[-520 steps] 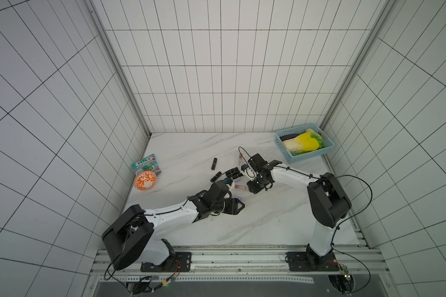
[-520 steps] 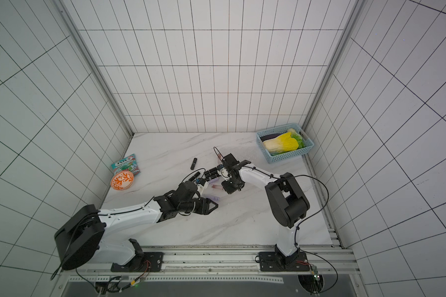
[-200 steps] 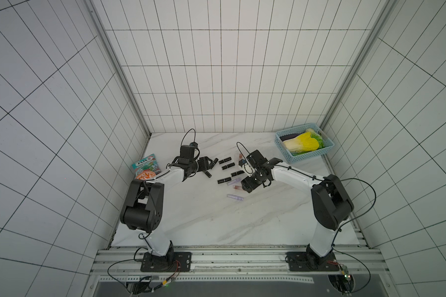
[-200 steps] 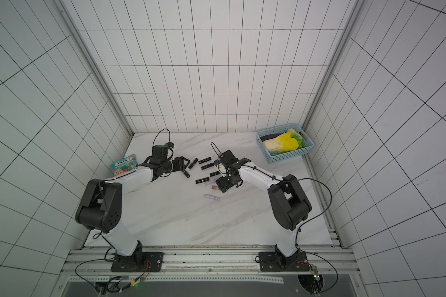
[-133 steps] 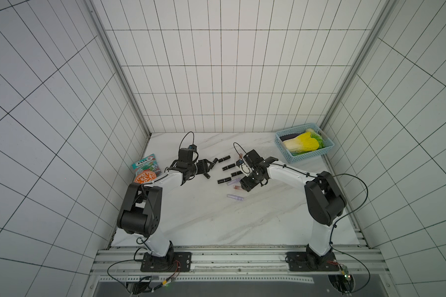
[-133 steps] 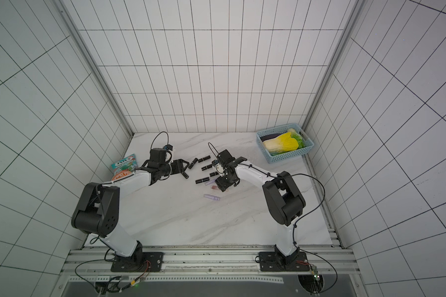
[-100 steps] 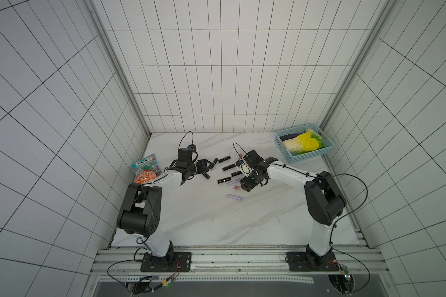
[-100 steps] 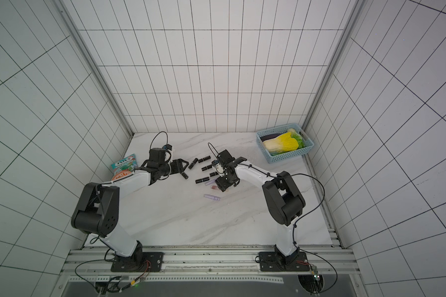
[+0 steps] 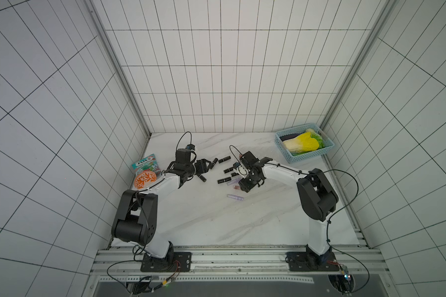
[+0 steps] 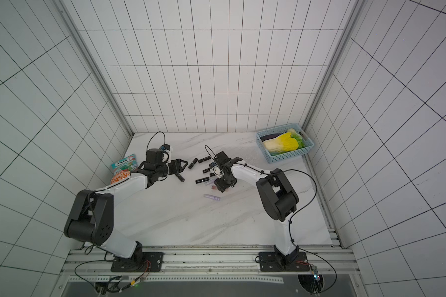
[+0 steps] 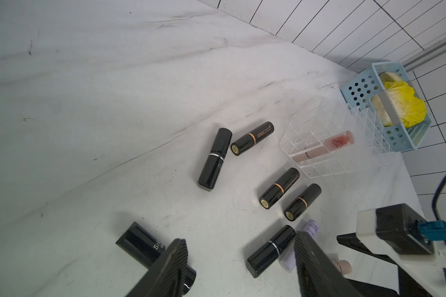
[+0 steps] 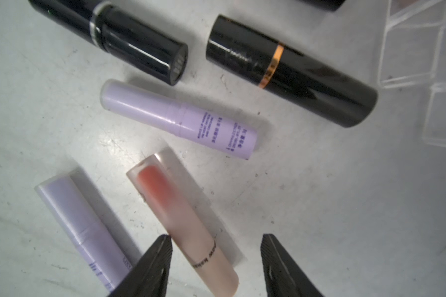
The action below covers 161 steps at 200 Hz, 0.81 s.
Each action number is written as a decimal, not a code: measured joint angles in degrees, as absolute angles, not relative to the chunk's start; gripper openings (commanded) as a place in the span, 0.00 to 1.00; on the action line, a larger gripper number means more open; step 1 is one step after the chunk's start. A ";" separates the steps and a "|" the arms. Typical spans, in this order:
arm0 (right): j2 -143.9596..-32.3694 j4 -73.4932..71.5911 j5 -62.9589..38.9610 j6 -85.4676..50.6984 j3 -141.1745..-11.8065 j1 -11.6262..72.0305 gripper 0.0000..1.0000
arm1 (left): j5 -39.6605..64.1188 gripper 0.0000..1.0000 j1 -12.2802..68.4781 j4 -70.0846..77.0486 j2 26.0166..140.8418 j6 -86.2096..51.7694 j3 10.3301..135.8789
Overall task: Arrange the lipsticks in the organizer
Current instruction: Adjust the lipstick at the center of the board.
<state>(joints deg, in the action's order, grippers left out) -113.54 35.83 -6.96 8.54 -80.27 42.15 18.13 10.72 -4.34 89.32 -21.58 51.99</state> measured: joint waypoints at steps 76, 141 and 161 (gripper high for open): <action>-114.65 36.14 -6.74 8.58 -80.25 42.76 0.40 | 13.13 0.74 6.76 -17.91 78.22 -23.07 46.68; -112.79 35.44 -6.74 8.27 -77.25 42.76 0.36 | 16.82 0.72 6.81 -18.87 87.44 -24.93 46.44; -112.68 35.44 -6.74 8.19 -77.19 42.76 0.35 | 17.23 0.71 6.81 -18.68 89.47 -24.84 46.46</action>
<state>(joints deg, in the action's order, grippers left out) -112.68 35.44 -6.74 8.19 -77.19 42.76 17.23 6.81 -18.68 89.47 -24.84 46.46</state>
